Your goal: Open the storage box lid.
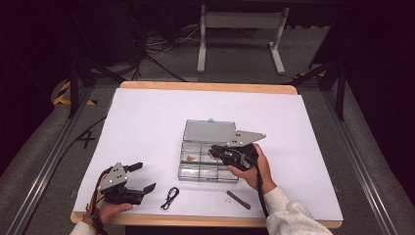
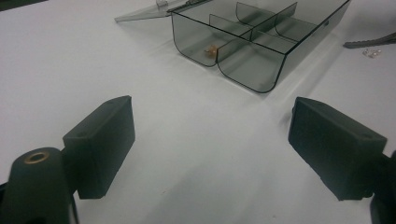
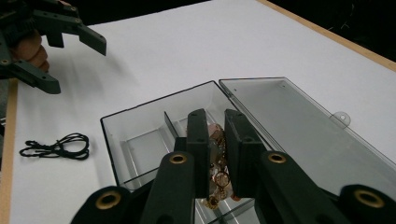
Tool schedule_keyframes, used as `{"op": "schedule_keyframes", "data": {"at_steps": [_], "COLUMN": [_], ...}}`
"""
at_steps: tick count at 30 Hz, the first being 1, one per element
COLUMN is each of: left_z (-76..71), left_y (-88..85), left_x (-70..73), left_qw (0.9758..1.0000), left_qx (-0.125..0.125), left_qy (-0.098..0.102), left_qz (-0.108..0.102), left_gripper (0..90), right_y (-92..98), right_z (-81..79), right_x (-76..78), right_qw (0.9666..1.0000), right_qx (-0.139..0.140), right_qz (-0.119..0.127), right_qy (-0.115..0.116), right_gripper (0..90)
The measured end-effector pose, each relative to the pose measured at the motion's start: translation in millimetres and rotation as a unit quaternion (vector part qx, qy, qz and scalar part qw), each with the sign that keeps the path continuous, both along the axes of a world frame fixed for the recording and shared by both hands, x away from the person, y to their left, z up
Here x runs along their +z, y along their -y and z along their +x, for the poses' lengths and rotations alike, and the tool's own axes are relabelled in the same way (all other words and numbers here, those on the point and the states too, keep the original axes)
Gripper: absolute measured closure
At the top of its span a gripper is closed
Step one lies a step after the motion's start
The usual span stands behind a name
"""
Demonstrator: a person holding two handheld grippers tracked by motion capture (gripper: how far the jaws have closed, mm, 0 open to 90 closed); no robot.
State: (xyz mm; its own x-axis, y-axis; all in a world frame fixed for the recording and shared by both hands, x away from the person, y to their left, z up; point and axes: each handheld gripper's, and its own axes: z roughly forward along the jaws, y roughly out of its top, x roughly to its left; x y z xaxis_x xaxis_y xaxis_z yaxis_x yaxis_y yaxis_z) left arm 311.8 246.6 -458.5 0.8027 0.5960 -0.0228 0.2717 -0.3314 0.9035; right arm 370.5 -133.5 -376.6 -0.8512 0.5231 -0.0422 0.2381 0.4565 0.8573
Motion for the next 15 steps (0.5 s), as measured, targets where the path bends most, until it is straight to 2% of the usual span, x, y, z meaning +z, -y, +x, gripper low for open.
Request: {"op": "schedule_keyframes", "data": {"at_steps": [6, 15], "left_z": [-0.2, -0.4], "left_y": [-0.4, 0.0], "left_x": [0.1, 0.0], "left_qw": [1.0, 1.0], "left_qx": [-0.001, -0.001], "left_qy": [0.002, 0.002], "left_qz": [0.0, 0.0], "left_gripper": [15.5, 15.5], "right_y": [-6.7, -12.1], "right_z": [8.8, 14.8], "right_x": [-4.9, -12.5], "right_qw": [0.9999, 0.9997], "right_qx": [-0.004, -0.002], "right_qz": [-0.014, -0.02], "right_qy": [-0.006, -0.01], "right_gripper": [81.2, 81.1]}}
